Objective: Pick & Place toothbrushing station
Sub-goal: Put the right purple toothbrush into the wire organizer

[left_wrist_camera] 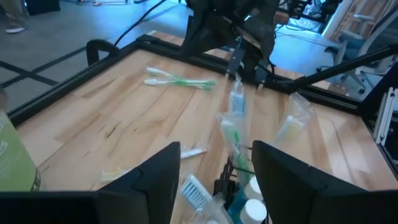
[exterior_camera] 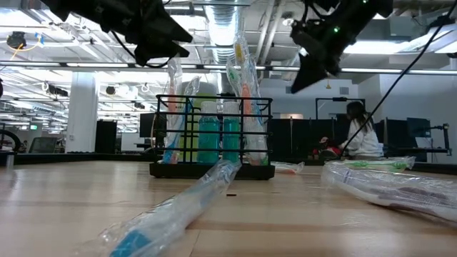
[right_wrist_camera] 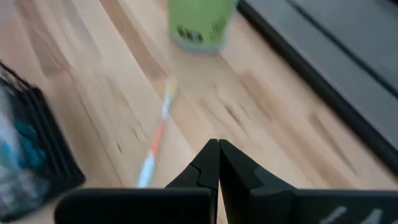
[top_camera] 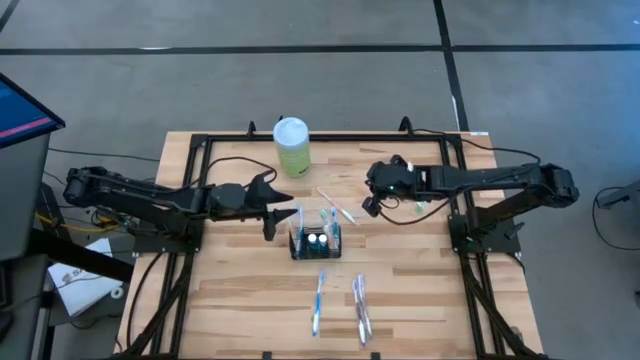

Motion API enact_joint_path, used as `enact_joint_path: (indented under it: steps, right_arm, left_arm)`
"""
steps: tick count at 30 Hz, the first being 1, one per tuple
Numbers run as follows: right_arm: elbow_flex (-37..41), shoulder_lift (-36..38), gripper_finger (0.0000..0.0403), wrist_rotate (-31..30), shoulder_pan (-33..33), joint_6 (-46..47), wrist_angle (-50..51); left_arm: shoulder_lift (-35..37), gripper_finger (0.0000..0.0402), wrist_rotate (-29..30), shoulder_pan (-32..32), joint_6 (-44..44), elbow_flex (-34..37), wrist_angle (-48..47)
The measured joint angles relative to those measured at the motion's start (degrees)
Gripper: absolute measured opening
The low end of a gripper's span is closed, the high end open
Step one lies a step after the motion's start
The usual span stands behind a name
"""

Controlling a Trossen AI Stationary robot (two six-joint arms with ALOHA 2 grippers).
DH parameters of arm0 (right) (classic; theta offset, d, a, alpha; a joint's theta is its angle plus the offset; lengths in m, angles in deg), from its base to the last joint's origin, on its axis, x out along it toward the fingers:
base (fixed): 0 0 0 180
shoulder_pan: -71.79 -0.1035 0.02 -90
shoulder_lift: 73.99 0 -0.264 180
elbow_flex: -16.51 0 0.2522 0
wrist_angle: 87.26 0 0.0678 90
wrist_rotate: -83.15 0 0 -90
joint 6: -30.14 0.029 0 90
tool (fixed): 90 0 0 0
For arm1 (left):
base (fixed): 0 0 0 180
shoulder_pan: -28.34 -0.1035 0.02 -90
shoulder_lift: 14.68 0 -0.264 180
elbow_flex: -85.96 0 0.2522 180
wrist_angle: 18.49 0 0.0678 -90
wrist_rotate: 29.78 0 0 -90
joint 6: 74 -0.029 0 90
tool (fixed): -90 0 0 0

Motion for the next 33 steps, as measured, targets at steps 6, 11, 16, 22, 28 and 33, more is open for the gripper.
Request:
enact_joint_path:
  steps: [6, 11, 16, 22, 28, 33]
  right_arm:
    - [0.0, 0.0, 0.0031, 5.3, -3.63, 4.79, 8.14]
    - [0.0, 0.0, 0.0073, 9.45, -10.61, 9.44, 9.31]
    - [0.0, -0.76, 0.0087, 9.56, -18.39, 16.4, 8.85]
    - [0.02, -4.18, 0.0083, 9.56, -26.63, 27.1, 7.28]
    - [0.02, -10.13, 0.0082, 9.41, -31.98, 36.58, 4.78]
    - [0.04, -15.26, 0.0082, 9.48, -34.36, 40.27, 0.09]
  left_arm:
    - [0.0, 0.0186, 0.01, 0.0, -0.01, 0.0, -0.12]
    - [-0.02, 0.0188, -0.01, 0.0, -0.01, 0.0, -0.04]
    - [-0.02, 0.0185, -0.01, 0.0, 0.0, 0.0, 0.01]
    - [-0.02, 0.0181, -0.01, 0.0, 0.01, 0.0, 0.34]
    - [-0.04, 0.0181, -0.03, 0.0, 0.18, 0.0, 0.46]
    - [-0.04, 0.0181, -0.03, 0.04, 0.21, 0.0, 0.91]
